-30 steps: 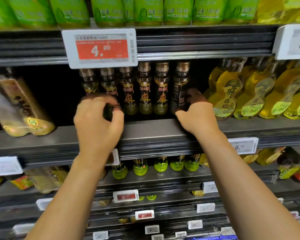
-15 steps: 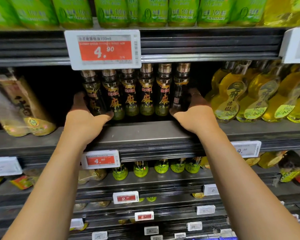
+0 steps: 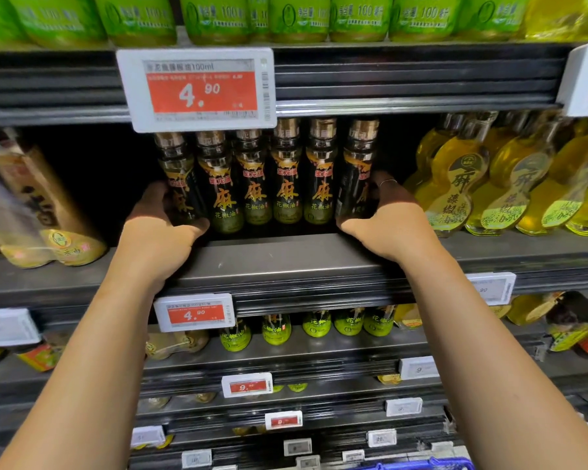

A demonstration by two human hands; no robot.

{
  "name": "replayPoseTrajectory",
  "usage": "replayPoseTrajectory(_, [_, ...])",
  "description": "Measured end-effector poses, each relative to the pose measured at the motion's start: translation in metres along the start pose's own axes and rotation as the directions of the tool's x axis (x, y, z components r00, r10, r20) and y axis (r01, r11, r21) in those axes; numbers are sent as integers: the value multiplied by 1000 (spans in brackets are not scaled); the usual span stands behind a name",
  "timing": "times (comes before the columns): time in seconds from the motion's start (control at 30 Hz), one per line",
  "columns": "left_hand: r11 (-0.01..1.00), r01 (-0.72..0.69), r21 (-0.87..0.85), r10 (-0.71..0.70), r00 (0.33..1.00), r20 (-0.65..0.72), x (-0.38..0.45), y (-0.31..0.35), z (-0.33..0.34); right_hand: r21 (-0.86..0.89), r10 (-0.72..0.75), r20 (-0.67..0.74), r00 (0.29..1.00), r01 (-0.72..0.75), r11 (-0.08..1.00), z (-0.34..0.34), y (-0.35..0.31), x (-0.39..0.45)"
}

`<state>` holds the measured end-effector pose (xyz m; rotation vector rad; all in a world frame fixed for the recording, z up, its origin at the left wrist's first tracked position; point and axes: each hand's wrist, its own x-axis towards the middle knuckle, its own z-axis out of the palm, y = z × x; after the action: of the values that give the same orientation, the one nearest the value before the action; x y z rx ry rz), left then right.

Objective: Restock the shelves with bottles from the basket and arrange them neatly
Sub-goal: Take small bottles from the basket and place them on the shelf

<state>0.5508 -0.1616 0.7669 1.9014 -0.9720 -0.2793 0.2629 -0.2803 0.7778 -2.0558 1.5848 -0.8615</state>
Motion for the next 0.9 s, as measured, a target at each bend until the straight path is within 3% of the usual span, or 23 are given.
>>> replayPoseTrajectory(0.23, [1000, -9, 21, 8, 999, 36, 10, -6, -2, -49, 84, -20, 996, -85, 995, 2, -2, 8])
replayPoseTrajectory(0.67, [999, -42, 20, 41, 998, 56, 1, 1, -5, -76, 62, -34, 997, -65, 995, 6, -8, 1])
replayPoseTrajectory(0.9, [966, -80, 246, 72, 996, 44, -1, 19, 4, -104, 92, -30, 995, -94, 990, 7, -14, 1])
